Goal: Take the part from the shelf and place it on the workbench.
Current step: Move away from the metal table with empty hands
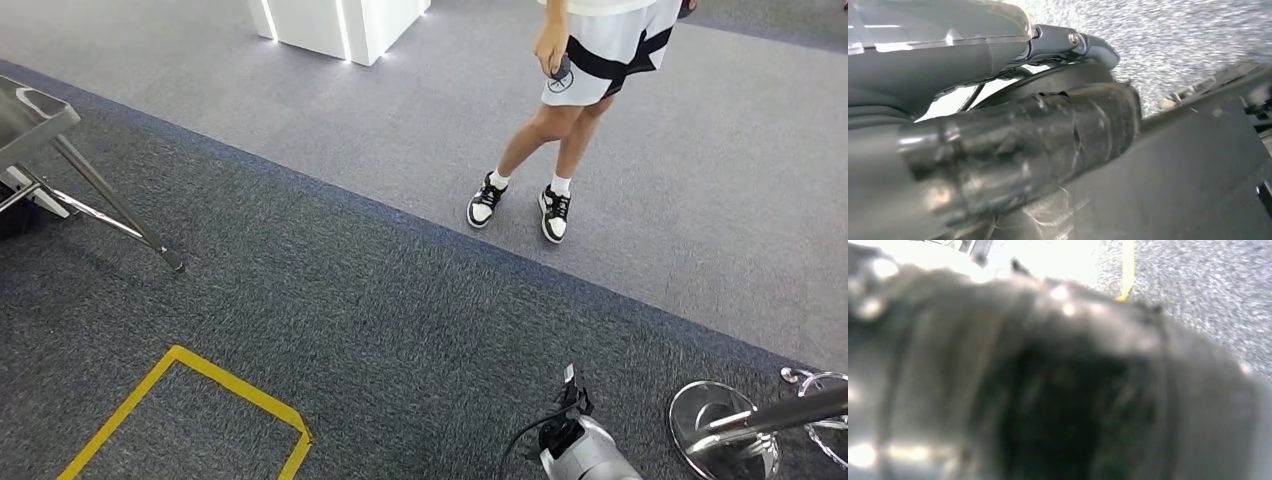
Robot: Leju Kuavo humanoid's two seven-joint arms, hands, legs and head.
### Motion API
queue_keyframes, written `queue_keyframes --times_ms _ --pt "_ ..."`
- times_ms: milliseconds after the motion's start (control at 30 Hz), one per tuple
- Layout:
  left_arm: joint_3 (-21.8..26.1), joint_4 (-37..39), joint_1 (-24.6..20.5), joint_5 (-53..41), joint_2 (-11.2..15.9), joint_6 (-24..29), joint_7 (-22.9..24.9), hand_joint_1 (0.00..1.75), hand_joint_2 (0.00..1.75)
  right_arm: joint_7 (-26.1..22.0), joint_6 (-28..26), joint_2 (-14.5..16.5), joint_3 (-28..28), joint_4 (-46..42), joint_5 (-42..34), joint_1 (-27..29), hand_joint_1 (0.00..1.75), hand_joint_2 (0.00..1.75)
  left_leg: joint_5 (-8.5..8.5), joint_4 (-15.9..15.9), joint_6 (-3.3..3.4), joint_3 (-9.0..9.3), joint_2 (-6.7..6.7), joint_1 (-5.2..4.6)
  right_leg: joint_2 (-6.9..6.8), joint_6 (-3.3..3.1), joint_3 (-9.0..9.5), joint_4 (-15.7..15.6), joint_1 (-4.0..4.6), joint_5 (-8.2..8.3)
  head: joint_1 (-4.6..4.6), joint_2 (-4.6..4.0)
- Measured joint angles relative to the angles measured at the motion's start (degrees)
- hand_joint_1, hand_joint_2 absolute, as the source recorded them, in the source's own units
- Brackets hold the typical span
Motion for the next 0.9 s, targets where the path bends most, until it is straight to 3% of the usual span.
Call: queue_keyframes --times_ms 67,100,133,167,200,267,300,367,400,433,500,567,633,667,733,800,867,900 --pt "-0.01 0.01 0.1 0.0 0.01 0.0 0.0 0.0 0.0 0.0 0.0 0.02 0.0 0.0 0.0 -0.06 0.0 0.0 -3.8 7.96 0.05 -3.87 -2.12 0.01 1.01 -0.48 0.02 -0.01 0.2 -0.02 -0.01 0.0" --pt "-0.01 0.01 0.16 0.0 0.01 0.01 0.0 0.0 0.0 0.01 0.0 0.02 0.0 0.01 -0.01 -0.02 0.0 0.0 -4.97 11.71 0.13 -5.89 -2.43 -0.01 1.63 -0.57 0.03 0.01 0.37 -0.04 0.0 0.0" --pt "-0.01 0.01 0.21 0.0 0.02 0.01 0.0 0.0 0.0 0.01 0.0 0.02 0.0 0.01 -0.01 0.05 0.0 0.0 -5.0 13.73 0.28 -7.18 -2.54 -0.05 2.32 -0.6 0.07 0.03 0.51 -0.06 0.0 0.0" --pt "-0.01 0.01 0.23 0.0 0.03 0.0 0.0 0.0 0.0 0.01 0.0 0.02 0.0 0.01 0.0 0.09 0.0 0.0 -3.77 13.4 0.5 -7.4 -2.65 -0.07 3.09 -0.62 0.14 0.06 0.62 -0.07 0.01 0.0" --pt "-0.01 0.01 0.21 0.0 0.04 0.0 0.01 0.0 0.0 0.01 0.0 0.03 0.0 0.01 0.0 0.1 0.0 0.0 -1.55 10.71 0.78 -6.49 -2.94 -0.09 3.88 -0.61 0.26 0.12 0.68 -0.1 0.01 0.0" --pt "-0.01 0.01 0.28 0.0 0.08 0.0 0.02 0.0 0.0 0.01 0.01 0.13 0.0 0.01 0.0 0.05 0.0 0.0 3.03 2.32 1.33 -3.23 -5.37 -0.07 5.34 -0.45 0.3 0.33 0.69 -0.23 0.02 0.0" --pt "-0.01 0.01 0.33 0.0 0.11 0.0 0.02 0.0 0.0 0.01 0.02 0.2 0.0 0.01 0.0 0.02 0.0 0.0 4.26 -0.76 1.42 -2.01 -6.59 -0.05 6.0 -0.24 0.12 0.44 0.61 -0.25 0.01 0.0" --pt "-0.01 0.01 0.34 0.0 0.16 0.0 0.01 0.0 0.0 0.02 0.02 0.28 0.0 0.01 0.01 0.05 0.0 0.0 4.59 -2.89 1.5 -1.22 -7.63 -0.28 7.2 0.48 -0.41 0.47 0.25 -0.1 0.01 0.0" --pt "-0.01 0.01 0.29 0.0 0.15 0.0 0.0 0.0 0.0 0.02 0.01 0.28 0.0 0.01 0.0 0.13 0.0 0.0 4.75 -3.14 1.63 -1.06 -6.98 -0.38 7.87 0.91 -0.54 0.28 0.06 0.07 0.01 0.0" --pt "-0.01 0.0 0.25 0.0 0.14 0.01 0.01 0.0 0.0 0.03 -0.01 0.24 0.0 0.01 -0.01 0.21 0.0 0.0 4.95 -3.56 1.93 -0.81 -6.28 -0.4 7.71 1.24 -0.6 0.38 0.0 0.02 0.02 0.0" --pt "-0.01 -0.01 0.25 0.0 0.08 0.03 0.01 0.0 0.0 0.02 -0.02 0.17 0.0 0.01 -0.02 0.17 0.0 0.0 5.38 -4.56 2.6 -0.19 -4.73 -0.22 5.19 1.63 -1.67 2.83 0.29 -1.57 0.13 0.0" --pt "-0.01 -0.01 0.29 0.0 0.04 0.03 0.0 0.0 0.0 0.01 -0.01 0.16 0.0 0.02 -0.02 0.04 0.0 0.0 5.42 -4.94 3.0 0.09 -3.16 -0.28 1.97 1.89 -4.95 9.49 0.3 -5.01 0.21 0.0" --pt "-0.01 -0.01 0.33 0.0 0.05 0.03 0.0 0.0 0.0 0.01 -0.01 0.16 0.0 0.03 -0.02 0.15 0.0 0.0 5.22 -4.91 3.05 0.12 -1.65 -0.34 0.95 2.29 -8.03 15.34 -0.08 -6.88 0.21 0.0" --pt "-0.01 -0.01 0.33 0.0 0.05 0.03 0.0 0.0 0.0 0.01 -0.01 0.16 0.0 0.03 -0.02 0.25 0.0 0.0 5.1 -4.88 2.99 0.17 -0.95 -0.32 0.7 2.49 -8.26 15.64 -0.32 -6.33 0.22 0.0" --pt "-0.01 -0.01 0.32 0.0 0.04 0.02 0.0 0.0 0.0 0.01 -0.02 0.14 0.0 0.02 -0.02 0.34 0.0 0.0 4.75 -4.73 2.71 0.44 0.29 -0.27 -0.4 2.71 -5.29 9.84 -0.63 -2.77 0.22 0.0" --pt "-0.01 -0.01 0.32 0.0 0.02 0.01 0.0 0.0 0.0 0.01 -0.02 0.12 0.0 0.01 -0.02 0.18 0.0 0.0 4.19 -4.42 2.12 0.74 1.33 -0.5 -2.64 2.44 -1.52 2.57 -0.31 -0.14 0.19 0.0" --pt "-0.01 -0.01 0.26 0.0 0.02 0.0 0.0 0.0 0.0 0.0 -0.01 0.1 0.0 -0.01 -0.02 0.08 0.0 0.0 3.71 -4.22 1.47 1.01 2.28 -0.75 -3.37 1.86 -0.36 0.03 0.18 0.2 0.16 0.0" --pt "-0.01 -0.01 0.17 0.0 0.02 0.0 0.0 0.0 0.0 0.0 -0.01 0.07 0.0 -0.01 -0.02 0.1 0.0 0.0 3.56 -4.21 1.19 1.17 2.78 -0.73 -2.66 1.52 -0.43 -0.05 0.24 0.29 0.15 0.0"
